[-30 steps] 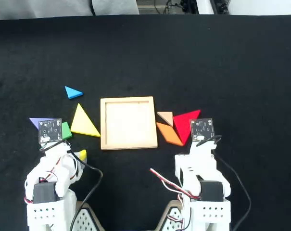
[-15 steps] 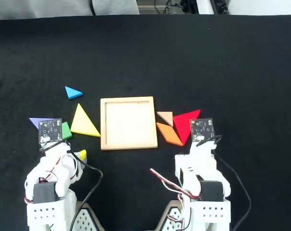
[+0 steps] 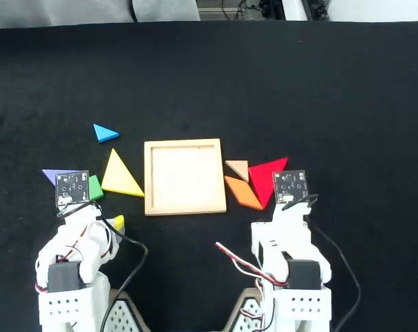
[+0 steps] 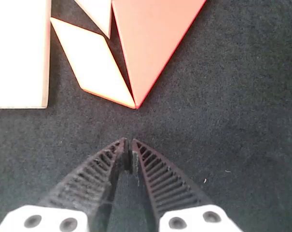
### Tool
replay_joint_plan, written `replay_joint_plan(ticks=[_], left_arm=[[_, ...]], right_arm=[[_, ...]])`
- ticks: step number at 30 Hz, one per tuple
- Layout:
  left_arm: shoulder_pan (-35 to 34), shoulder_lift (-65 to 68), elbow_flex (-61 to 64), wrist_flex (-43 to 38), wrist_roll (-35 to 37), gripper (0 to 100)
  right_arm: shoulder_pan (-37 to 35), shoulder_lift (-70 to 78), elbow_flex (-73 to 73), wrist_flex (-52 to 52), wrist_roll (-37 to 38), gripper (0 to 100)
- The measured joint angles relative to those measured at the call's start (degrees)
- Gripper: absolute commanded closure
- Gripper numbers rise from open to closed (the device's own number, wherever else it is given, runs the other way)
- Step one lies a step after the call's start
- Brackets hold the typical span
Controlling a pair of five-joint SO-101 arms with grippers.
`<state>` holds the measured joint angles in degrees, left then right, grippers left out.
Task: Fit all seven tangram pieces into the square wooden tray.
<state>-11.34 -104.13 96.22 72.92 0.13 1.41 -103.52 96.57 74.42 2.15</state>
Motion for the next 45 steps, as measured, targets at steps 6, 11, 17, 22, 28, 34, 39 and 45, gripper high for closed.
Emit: replay_joint_plan(ticks=[6,11,17,22,28,34,39,45], left_arm=[[0.0,0.0,0.0,0.0,0.0,76],[0.0,0.0,0.0,0.0,-0.09,76],[1.93,0.0,0.0,0.0,-0.09,76],[3.78,0.0,0.0,0.0,-0.09,76],[8.79,0.0,0.0,0.0,-0.09,76],[9.58,-0.09,-6.59,3.6,0.0,76],[3.08,-0.09,-10.2,-1.49,-0.09,76],[-7.38,-0.09,-21.19,-12.4,-0.09,76]], right_arm=[[0.0,0.0,0.0,0.0,0.0,98.6],[0.0,0.0,0.0,0.0,0.0,98.6],[0.0,0.0,0.0,0.0,0.0,98.6],[0.0,0.0,0.0,0.0,0.0,98.6],[0.0,0.0,0.0,0.0,0.0,98.6],[-0.79,0.0,0.18,-2.29,0.0,98.3],[-1.32,0.0,0.18,-14.51,0.0,98.3],[-1.32,0.0,0.18,-26.73,3.43,98.3]])
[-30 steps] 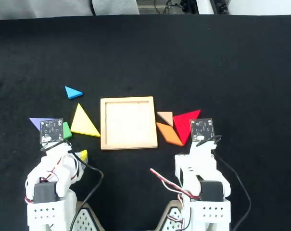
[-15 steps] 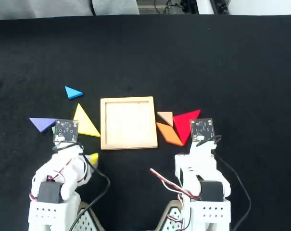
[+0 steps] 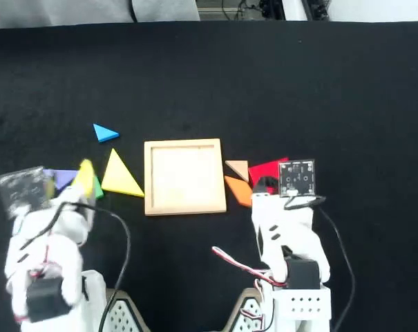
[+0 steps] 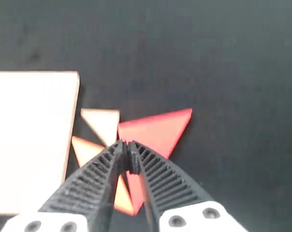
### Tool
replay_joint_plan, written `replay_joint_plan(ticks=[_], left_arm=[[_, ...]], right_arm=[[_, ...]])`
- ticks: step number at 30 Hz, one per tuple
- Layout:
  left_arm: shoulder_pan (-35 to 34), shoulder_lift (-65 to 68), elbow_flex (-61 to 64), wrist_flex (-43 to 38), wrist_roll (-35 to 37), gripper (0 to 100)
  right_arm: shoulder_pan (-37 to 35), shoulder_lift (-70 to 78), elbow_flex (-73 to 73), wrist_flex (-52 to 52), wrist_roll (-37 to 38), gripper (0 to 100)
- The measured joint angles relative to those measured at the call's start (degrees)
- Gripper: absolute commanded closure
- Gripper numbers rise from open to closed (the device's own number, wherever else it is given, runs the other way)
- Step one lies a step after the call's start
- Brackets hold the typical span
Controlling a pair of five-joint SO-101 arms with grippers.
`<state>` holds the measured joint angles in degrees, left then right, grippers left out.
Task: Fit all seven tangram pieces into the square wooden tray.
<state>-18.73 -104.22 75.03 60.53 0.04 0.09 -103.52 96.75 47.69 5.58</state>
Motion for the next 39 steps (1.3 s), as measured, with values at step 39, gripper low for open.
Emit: replay_joint_plan(ticks=[39], left_arm=[[10.99,77.71,-41.67,15.82,14.15,69]], right_arm=[[-3.52,0.79,0.0,-14.42,8.7,98.2]])
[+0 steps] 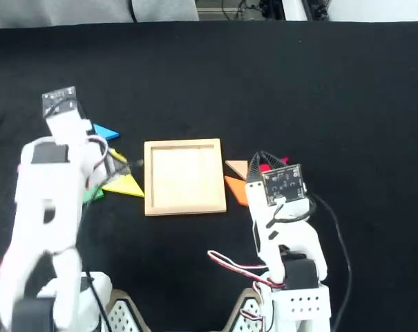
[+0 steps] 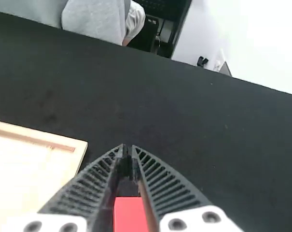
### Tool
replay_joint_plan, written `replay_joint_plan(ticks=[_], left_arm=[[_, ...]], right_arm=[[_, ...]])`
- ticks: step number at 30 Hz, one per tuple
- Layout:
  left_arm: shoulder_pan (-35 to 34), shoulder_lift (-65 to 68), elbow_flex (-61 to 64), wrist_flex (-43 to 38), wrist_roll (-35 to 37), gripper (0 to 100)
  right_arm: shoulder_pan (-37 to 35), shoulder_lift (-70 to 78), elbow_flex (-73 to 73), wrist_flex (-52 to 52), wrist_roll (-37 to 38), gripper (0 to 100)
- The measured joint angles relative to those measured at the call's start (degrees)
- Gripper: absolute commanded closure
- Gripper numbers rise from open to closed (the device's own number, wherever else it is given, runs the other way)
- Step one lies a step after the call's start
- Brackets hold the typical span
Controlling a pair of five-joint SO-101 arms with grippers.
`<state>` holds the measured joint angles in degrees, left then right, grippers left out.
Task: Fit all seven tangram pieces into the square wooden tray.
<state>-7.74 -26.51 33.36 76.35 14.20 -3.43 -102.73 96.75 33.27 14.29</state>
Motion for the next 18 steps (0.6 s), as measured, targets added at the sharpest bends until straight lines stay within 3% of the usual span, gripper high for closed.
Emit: replay_joint_plan(ticks=[8,18], left_arm=[[0.0,16.97,-8.26,1.58,3.69,69],[1.23,26.2,-2.9,-13.71,11.25,69]], right_arm=[[0.0,0.18,0.09,-0.09,0.26,98.2],[0.0,0.7,0.09,-0.09,0.26,98.2]])
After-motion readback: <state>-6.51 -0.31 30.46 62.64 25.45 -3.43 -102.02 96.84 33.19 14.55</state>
